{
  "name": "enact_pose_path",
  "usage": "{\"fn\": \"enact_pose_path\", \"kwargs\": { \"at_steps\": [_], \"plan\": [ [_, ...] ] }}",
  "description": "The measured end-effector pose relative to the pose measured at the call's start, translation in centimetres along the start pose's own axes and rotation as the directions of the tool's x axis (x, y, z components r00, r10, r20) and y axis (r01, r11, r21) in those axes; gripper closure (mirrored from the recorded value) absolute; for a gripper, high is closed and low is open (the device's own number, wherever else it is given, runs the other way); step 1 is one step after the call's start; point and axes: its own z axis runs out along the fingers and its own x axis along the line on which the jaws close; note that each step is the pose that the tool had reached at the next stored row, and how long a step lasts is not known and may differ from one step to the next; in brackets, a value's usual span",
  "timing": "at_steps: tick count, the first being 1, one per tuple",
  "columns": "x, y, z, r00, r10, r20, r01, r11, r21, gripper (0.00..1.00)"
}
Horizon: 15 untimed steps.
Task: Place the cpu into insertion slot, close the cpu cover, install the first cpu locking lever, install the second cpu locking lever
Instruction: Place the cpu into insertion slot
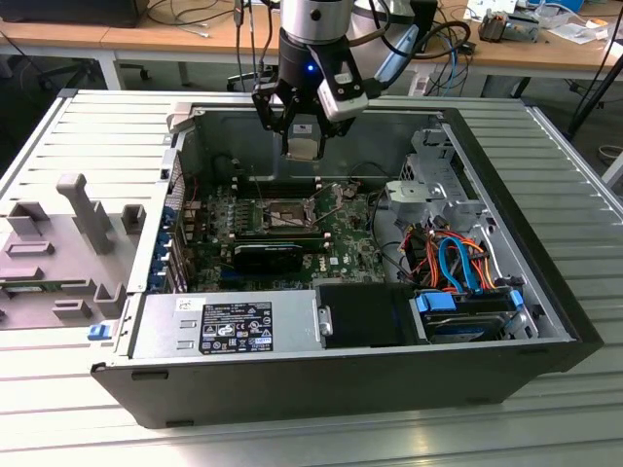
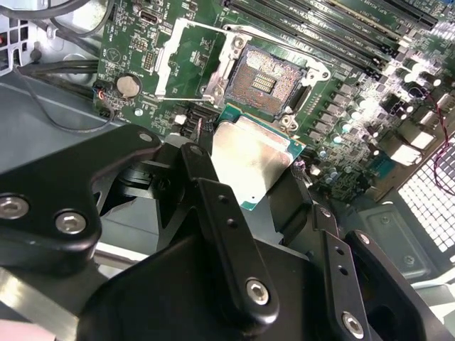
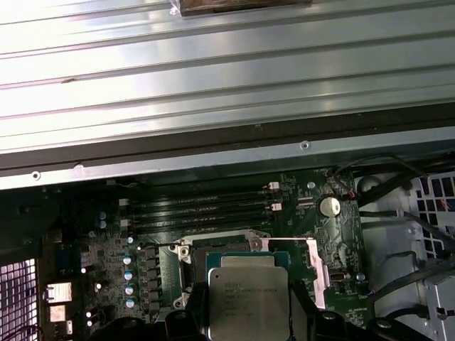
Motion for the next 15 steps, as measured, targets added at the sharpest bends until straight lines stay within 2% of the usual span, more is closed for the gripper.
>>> {"fn": "enact_pose_path", "kwargs": {
  "at_steps": [12,15],
  "plan": [
    [0.0,0.0,0.03,0.9997,0.024,0.002,-0.024,0.9997,-0.0006,0.45],
    [0.0,-0.01,0.08,0.9989,0.048,0.004,-0.048,0.9989,-0.001,0.45]
  ]
}}
